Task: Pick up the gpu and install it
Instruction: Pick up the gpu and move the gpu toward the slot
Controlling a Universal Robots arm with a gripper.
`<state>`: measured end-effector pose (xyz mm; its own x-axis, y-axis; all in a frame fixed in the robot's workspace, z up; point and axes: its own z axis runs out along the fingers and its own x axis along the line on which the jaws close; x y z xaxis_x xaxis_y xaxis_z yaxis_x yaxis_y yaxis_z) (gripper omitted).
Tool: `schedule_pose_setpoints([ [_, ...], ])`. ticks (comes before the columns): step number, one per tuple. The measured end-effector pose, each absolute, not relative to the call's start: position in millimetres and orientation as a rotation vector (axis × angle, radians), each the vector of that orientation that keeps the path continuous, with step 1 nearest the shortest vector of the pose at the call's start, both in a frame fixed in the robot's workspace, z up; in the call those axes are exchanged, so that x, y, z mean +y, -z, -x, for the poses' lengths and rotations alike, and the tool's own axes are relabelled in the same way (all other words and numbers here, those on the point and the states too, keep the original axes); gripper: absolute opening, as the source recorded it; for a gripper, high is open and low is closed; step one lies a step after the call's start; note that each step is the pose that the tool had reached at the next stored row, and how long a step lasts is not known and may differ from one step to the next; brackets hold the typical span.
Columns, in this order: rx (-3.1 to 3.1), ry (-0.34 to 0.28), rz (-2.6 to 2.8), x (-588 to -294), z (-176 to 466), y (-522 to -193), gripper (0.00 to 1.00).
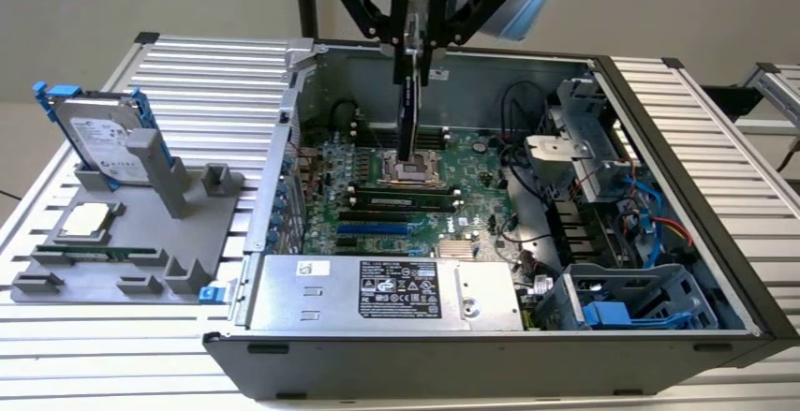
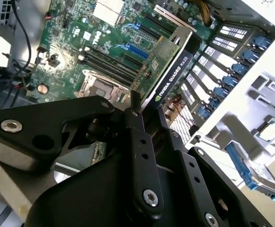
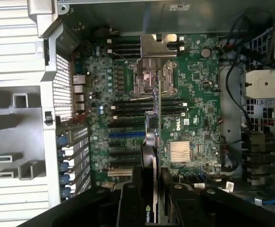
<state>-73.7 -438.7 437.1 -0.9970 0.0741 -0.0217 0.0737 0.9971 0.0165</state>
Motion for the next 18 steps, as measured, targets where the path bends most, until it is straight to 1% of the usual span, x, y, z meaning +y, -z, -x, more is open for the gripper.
schedule_pose_setpoints([
  [18, 3.117, -0.024, -0.115, -438.7, 53.6, -437.1, 0.0],
])
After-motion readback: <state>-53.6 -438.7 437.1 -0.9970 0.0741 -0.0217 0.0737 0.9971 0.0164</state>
